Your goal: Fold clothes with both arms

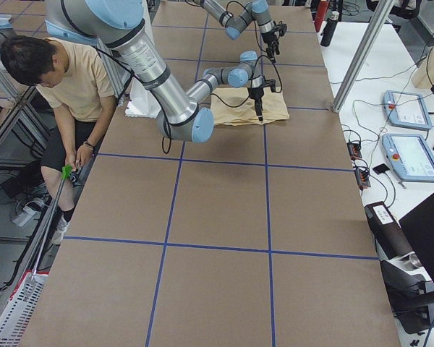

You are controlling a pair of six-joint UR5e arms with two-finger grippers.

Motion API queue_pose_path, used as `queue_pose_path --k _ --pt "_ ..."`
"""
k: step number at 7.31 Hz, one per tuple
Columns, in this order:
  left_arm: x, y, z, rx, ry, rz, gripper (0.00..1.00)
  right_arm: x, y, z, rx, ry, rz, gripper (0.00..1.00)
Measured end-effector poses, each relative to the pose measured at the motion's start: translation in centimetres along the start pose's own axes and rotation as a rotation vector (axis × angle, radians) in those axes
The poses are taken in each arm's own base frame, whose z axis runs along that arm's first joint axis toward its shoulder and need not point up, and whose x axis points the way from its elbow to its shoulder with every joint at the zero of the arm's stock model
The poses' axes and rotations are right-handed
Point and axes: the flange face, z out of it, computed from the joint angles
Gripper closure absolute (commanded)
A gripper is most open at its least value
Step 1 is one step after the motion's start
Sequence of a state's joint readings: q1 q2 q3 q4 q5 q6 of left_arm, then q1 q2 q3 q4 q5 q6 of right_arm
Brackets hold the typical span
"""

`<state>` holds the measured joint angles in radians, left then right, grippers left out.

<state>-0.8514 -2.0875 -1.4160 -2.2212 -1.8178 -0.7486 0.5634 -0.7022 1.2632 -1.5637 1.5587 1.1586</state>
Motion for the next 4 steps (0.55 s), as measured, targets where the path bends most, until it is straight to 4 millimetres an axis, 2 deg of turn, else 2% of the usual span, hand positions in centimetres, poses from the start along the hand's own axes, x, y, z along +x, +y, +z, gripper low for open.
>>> queue_pose_path --k 2,3,4 --pt "0.1 0.1 0.1 -0.002 0.0 0.001 0.0 1.9 -0.7 1.3 -0.05 0.071 -0.059 0.0" --pt "0.1 0.1 0.1 -0.002 0.0 0.001 0.0 4.4 -1.5 1.9 -0.081 0.107 -0.095 0.0" --pt "0.1 0.1 0.1 -0.002 0.001 0.001 0.0 8.1 -2.1 2.4 -0.093 0.127 -0.134 0.0"
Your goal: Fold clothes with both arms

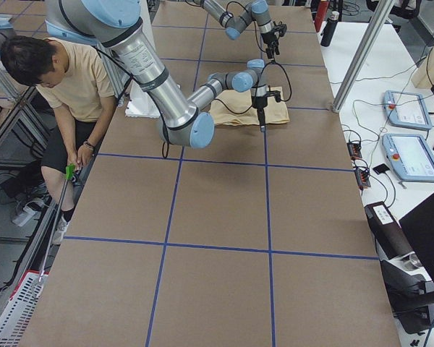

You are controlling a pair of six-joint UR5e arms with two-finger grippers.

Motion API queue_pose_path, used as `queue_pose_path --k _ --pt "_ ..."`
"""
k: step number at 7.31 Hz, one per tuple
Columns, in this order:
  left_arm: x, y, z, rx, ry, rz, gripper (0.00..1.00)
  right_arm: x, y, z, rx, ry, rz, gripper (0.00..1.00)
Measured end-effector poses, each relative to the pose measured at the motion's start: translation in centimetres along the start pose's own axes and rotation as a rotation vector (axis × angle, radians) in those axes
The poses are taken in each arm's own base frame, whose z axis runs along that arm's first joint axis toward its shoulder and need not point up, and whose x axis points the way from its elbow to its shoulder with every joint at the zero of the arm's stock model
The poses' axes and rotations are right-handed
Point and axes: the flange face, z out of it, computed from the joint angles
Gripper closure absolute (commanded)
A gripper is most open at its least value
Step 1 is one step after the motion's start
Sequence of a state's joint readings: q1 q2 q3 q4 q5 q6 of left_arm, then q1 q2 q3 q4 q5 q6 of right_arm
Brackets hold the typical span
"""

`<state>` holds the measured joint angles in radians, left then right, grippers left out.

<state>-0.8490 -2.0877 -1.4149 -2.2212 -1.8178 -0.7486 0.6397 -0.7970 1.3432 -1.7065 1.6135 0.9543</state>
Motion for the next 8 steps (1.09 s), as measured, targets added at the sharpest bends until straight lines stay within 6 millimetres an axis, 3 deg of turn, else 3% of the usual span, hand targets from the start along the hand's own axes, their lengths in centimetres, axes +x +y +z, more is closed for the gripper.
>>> queue_pose_path --k 1,2,4,5,6,8 --pt "0.0 0.0 -0.1 0.001 0.001 0.0 0.0 4.0 -0.3 0.1 0.004 0.001 -0.04 0.0" --pt "0.2 -0.1 -0.2 0.004 0.004 0.001 0.0 6.5 -0.7 -0.8 0.013 -0.018 -0.057 0.0" --pt "1.8 -0.1 -1.3 0.005 0.044 -0.028 0.0 7.7 -0.4 -5.0 0.054 -0.117 -0.012 0.0" --pt "4.3 1.1 -1.9 -0.004 0.083 -0.061 0.0 7.7 0.7 -7.2 0.077 -0.186 0.033 0.0" --pt "7.5 3.5 -3.0 -0.021 0.135 -0.098 0.0 7.9 2.5 -8.0 0.098 -0.254 0.07 0.0" --pt "13.8 9.8 -5.4 -0.079 0.228 -0.199 0.0 9.7 6.5 -7.4 0.139 -0.373 0.11 0.0"
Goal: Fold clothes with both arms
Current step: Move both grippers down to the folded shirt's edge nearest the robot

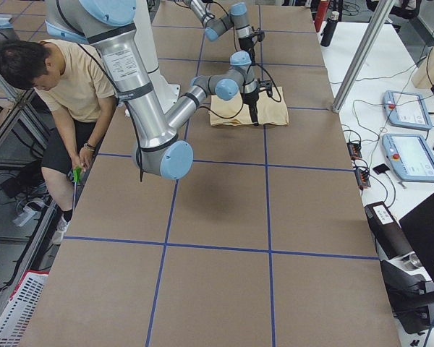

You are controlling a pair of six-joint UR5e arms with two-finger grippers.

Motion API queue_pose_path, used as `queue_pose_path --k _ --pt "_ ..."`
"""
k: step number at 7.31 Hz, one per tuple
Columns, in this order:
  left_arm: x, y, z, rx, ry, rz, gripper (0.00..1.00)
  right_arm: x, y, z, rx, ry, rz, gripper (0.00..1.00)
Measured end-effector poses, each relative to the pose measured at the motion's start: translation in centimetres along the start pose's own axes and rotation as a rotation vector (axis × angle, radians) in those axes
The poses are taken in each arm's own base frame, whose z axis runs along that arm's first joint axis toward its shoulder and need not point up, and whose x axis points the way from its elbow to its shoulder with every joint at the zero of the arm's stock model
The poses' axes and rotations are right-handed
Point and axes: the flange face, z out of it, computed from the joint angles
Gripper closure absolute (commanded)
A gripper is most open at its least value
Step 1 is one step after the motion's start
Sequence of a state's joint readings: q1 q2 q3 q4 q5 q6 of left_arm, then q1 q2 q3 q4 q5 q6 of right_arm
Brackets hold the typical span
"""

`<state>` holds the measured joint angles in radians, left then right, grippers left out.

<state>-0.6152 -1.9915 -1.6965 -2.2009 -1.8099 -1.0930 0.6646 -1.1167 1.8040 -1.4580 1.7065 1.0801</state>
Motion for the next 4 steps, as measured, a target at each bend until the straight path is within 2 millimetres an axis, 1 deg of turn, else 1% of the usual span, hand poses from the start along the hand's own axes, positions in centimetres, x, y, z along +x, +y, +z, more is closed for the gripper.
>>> queue_pose_path --k 1,2,3,4 --pt "2.1 4.0 0.8 -0.029 0.009 -0.064 0.03 0.3 1.2 -0.4 0.011 -0.033 0.037 0.0" --pt "3.9 7.5 1.7 -0.061 0.001 -0.114 0.19 0.0 2.2 -0.6 0.02 -0.048 0.066 0.0" --pt "5.3 10.0 2.3 -0.085 -0.018 -0.14 0.44 -0.5 3.0 -0.7 0.028 -0.054 0.075 0.0" --pt "6.3 11.7 2.5 -0.106 -0.043 -0.151 0.46 -0.8 3.4 -0.7 0.032 -0.056 0.077 0.0"
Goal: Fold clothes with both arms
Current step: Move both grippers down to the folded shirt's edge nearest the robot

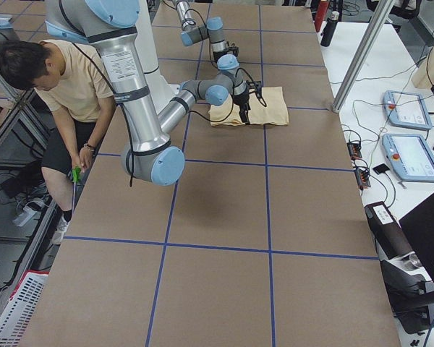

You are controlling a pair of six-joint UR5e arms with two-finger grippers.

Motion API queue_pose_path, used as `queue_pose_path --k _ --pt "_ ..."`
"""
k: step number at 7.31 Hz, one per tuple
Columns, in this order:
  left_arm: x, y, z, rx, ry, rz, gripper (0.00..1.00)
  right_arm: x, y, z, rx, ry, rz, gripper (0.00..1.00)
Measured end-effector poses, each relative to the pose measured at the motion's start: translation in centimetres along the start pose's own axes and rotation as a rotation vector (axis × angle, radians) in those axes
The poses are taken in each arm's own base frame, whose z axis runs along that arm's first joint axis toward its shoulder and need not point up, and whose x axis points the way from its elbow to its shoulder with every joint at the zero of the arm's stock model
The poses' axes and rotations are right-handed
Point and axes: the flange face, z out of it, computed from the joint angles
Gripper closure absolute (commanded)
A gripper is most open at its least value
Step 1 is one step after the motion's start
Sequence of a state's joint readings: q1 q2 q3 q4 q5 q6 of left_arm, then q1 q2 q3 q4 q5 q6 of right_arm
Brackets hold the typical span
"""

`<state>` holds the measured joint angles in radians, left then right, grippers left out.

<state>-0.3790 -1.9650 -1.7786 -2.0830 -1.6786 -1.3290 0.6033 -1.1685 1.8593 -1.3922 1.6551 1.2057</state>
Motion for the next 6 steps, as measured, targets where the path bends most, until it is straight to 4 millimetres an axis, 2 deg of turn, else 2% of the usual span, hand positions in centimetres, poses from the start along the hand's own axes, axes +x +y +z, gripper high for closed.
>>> queue_pose_path --k 3,6 --pt "1.3 2.8 0.5 -0.048 -0.06 -0.029 0.5 -0.1 0.3 0.1 0.002 0.001 0.0 0.0" --pt "1.8 3.5 0.8 -0.064 -0.072 -0.03 0.51 -0.2 0.4 0.1 0.002 0.001 -0.001 0.0"
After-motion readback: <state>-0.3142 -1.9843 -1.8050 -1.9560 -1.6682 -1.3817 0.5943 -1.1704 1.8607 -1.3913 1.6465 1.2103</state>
